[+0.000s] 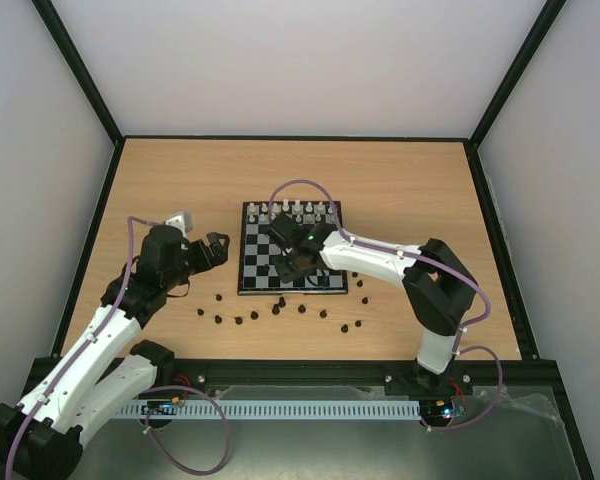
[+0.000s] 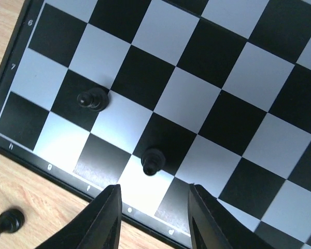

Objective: Set up the chess pieces on the board
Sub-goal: Adjust the chess piece on the chessboard.

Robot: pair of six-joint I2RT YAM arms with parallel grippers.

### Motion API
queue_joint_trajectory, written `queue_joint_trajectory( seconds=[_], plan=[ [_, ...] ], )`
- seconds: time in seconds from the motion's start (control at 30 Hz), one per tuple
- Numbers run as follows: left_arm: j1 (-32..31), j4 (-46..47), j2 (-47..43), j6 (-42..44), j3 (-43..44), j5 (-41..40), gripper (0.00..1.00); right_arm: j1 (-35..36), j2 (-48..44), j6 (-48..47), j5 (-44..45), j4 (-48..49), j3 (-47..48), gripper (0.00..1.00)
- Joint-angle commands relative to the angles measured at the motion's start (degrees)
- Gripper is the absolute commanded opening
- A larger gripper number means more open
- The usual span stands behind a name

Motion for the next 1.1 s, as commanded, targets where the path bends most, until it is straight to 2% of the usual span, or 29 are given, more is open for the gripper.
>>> queue_joint_trajectory(
  seconds=[0.0, 0.47, 1.07],
  plan=[
    [0.4, -1.0, -0.6, -0.6, -0.9, 0.1, 1.0, 0.3, 2.8, -0.8, 0.5, -4.0, 2.7, 0.35],
    [0.4, -0.7, -0.4, -0.4, -1.0, -0.3, 0.99, 0.3, 7.6, -1.7, 1.1, -4.8, 5.5, 0.16],
    [0.4, -0.9, -0.7, -0.5, -1.1, -0.3, 1.0, 0.3, 9.5, -1.8, 3.6, -5.0, 6.7, 0.13]
  ],
)
